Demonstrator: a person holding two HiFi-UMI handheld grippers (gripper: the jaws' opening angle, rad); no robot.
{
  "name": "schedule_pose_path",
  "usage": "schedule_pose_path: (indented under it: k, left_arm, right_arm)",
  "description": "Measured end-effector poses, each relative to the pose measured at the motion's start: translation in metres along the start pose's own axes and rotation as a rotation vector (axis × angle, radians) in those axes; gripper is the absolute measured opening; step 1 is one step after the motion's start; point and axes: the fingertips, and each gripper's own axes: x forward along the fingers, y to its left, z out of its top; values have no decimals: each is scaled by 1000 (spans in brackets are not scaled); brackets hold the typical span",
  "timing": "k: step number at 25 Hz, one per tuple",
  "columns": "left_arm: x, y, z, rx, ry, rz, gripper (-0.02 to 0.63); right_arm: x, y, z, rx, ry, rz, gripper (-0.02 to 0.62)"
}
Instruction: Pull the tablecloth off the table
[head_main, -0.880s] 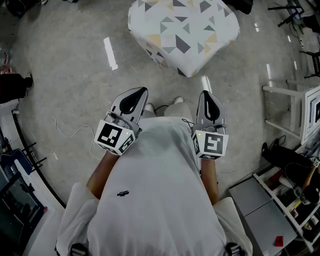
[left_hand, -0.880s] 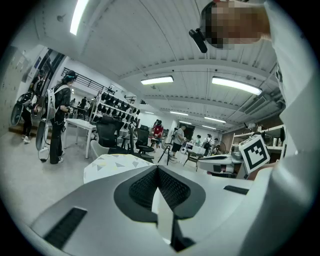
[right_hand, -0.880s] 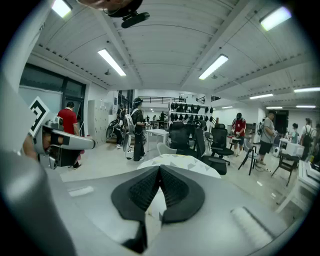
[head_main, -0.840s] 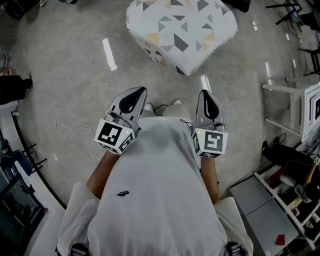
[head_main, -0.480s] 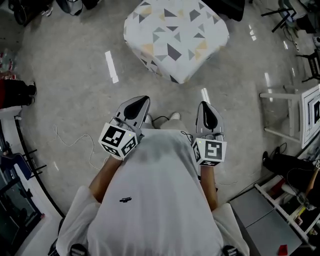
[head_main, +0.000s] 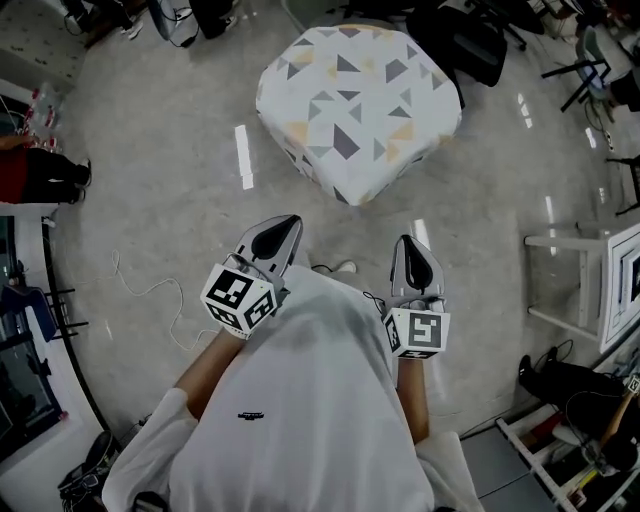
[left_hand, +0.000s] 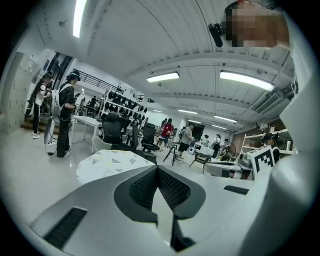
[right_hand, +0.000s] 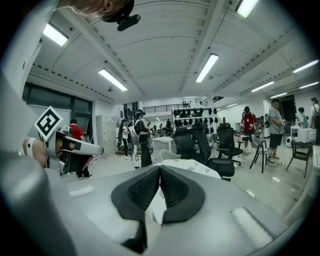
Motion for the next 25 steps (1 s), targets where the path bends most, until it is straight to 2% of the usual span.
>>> schedule_pose_path:
  k: [5, 10, 16, 21, 23, 25]
  left_arm:
    - [11, 4, -8, -29, 55, 18, 6]
    - [44, 27, 6, -62, 41, 25, 7]
    - [102, 71, 43, -86, 20, 2, 6]
    - [158, 122, 82, -114, 11, -32, 6]
    - [176, 143, 96, -137, 15, -46, 6]
    - [192, 163, 111, -159, 10, -60, 6]
  right_arm:
    - [14, -10, -1, 10, 15, 23, 14]
    - [56, -20, 3, 31, 23, 37, 14]
    - [131, -34, 34, 23, 13, 51, 14]
    - [200, -55, 56, -7, 43, 20, 15]
    - [226, -62, 65, 13, 58, 4, 14]
    - [252, -67, 73, 78, 67, 1, 15]
